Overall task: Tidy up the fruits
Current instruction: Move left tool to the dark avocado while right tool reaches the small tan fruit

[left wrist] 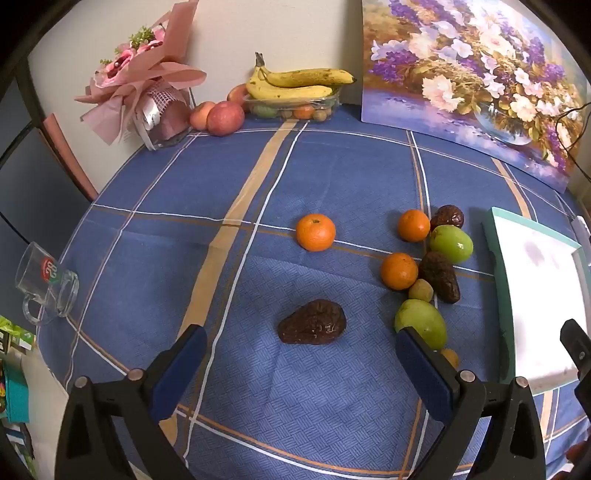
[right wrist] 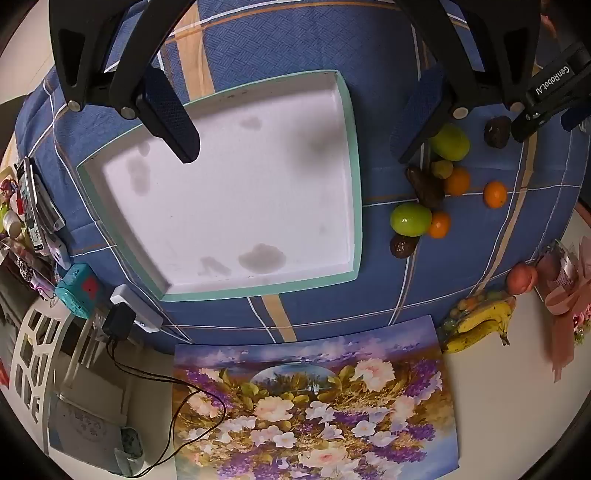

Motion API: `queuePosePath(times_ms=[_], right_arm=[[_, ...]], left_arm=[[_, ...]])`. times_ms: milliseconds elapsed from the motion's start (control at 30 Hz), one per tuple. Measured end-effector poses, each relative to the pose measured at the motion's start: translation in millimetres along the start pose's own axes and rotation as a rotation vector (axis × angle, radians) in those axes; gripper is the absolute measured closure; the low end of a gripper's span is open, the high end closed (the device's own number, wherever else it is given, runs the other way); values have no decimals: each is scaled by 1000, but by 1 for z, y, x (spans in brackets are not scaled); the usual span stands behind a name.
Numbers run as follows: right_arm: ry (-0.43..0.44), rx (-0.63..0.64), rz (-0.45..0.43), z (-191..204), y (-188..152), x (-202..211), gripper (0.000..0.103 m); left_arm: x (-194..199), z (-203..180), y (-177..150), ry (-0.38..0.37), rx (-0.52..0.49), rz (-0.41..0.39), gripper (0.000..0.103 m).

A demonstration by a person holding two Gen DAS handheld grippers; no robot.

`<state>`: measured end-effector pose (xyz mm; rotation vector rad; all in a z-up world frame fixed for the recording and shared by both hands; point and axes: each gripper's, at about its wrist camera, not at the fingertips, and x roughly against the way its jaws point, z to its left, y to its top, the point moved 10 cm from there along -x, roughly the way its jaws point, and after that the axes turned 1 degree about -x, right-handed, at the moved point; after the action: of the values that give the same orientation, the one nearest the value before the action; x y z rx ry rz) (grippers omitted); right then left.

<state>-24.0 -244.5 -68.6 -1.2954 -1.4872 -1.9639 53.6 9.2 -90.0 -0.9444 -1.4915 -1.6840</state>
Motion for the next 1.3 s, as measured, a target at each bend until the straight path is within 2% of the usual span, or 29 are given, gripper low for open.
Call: queuePosePath(times_ms=[267,533,800,1000,1300], right_arm=[[7,-16,4,-2,1,1,1],[18,-23,5,-3,1,0,1],[2,-10,-6,-4,3,0,1],[23,-4,7,0,1,-2,1],[40,32,11,9,-1,-4,1]], left_arm=[[-2,3,-2,4,5,2,0],[2,-5,1,-16,-31,-26,0],[3,1,6,-15,12,-52,0],[6,0,10,-34,16,-71,0],[5,0,10,-56,22,-52,0]])
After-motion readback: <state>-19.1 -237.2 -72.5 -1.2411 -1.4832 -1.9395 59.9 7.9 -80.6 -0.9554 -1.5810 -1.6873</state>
